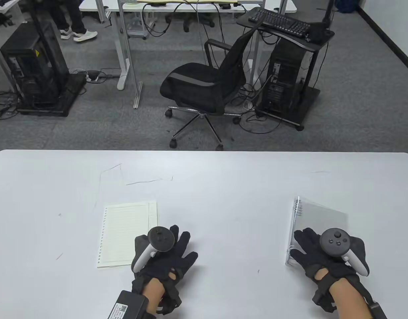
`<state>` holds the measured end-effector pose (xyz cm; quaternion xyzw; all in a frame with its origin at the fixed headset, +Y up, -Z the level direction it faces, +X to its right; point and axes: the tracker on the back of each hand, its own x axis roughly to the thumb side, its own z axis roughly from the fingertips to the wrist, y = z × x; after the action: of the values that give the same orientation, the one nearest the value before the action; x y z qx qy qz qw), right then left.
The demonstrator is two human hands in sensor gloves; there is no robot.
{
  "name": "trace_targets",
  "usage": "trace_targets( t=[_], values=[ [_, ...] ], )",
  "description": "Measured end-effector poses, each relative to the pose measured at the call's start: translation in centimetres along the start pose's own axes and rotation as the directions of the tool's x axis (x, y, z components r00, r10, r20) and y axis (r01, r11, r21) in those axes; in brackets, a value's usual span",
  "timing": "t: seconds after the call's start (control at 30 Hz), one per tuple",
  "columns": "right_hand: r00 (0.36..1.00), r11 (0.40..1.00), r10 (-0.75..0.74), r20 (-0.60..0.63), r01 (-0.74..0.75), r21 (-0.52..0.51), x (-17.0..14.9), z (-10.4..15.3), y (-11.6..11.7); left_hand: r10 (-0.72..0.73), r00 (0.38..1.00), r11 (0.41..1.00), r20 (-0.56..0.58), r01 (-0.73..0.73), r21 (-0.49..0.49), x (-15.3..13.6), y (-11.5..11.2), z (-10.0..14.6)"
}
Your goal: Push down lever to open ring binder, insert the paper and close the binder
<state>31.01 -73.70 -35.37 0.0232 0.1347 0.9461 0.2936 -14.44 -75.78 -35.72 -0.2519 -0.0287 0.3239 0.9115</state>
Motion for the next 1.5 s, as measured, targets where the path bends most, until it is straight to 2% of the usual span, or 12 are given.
trace_targets(
  t=[0.73,1.0,1.3,1.5],
  values=[
    [0.998,1.0,-0.001,-0.059,0.0,-0.02,-1.3,-0.5,-0.3,-0.018,0.999,0.999,0.035,0.017,0.034,0.4,0.3,0.3],
    [0.992,0.998,0.031,-0.124,-0.038,-0.058,-2.5,-0.7,-0.6,-0.025,0.998,0.999,0.05,0.022,0.046,0.6,0.4,0.6],
    [0.967,0.992,0.024,-0.252,-0.055,-0.116,-4.8,-0.5,-1.5,-0.029,0.998,0.999,0.054,0.028,0.025,0.8,-0.1,0.4],
    [0.941,0.992,0.008,-0.338,-0.051,-0.118,-6.5,-0.6,-1.4,-0.028,0.998,0.999,0.056,0.026,0.033,0.8,-0.1,0.4]
  ],
)
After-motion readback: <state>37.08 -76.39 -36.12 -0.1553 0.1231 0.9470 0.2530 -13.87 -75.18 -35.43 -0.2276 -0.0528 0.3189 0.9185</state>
